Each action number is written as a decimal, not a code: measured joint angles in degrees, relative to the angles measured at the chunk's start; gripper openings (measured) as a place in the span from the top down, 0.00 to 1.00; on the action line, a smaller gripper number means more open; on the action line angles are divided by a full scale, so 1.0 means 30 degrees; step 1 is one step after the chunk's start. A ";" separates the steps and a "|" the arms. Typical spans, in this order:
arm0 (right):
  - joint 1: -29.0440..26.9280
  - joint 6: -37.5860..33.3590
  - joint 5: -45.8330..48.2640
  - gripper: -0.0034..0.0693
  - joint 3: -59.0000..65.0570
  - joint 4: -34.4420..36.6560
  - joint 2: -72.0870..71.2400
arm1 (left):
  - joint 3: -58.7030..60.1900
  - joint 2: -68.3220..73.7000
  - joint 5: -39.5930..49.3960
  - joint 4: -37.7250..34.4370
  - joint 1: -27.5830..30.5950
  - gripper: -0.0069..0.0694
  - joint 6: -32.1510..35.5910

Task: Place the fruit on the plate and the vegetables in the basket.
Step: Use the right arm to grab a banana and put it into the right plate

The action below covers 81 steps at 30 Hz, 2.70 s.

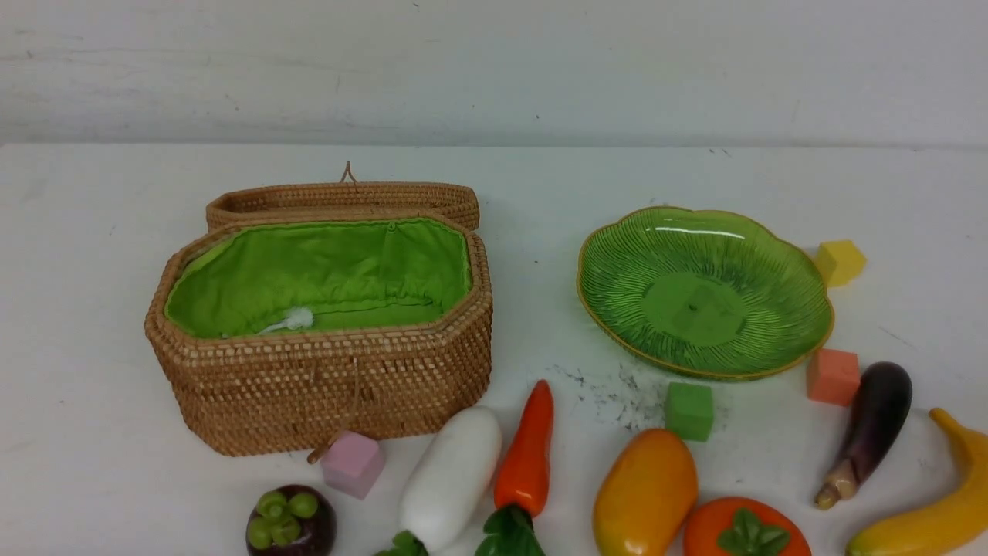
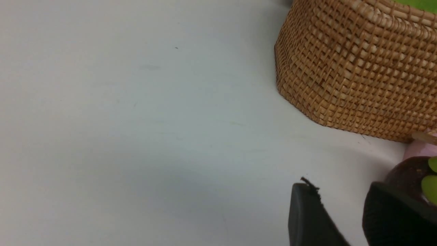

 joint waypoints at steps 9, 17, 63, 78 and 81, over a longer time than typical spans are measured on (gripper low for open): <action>0.0000 0.0408 0.2407 0.61 0.0000 0.1208 0.3760 | 0.0000 0.0000 0.0000 0.0000 0.0000 0.60 0.0000; 0.0000 0.2364 0.2542 0.48 -0.0833 0.1347 0.8919 | 0.0000 0.0000 0.0000 0.0000 0.0000 0.60 0.0000; -0.0152 -0.2142 -0.2237 0.50 -1.0466 0.0795 1.5928 | 0.0000 0.0000 0.0000 0.0000 0.0000 0.60 0.0000; 0.3061 -0.8339 -0.1434 0.50 -1.7993 0.3635 2.6275 | 0.0000 0.0000 0.0000 0.0000 0.0000 0.60 0.0000; 0.3061 -0.8365 -0.1230 0.50 -1.8057 0.3618 2.7050 | 0.0000 0.0000 0.0000 0.0000 0.0000 0.60 0.0000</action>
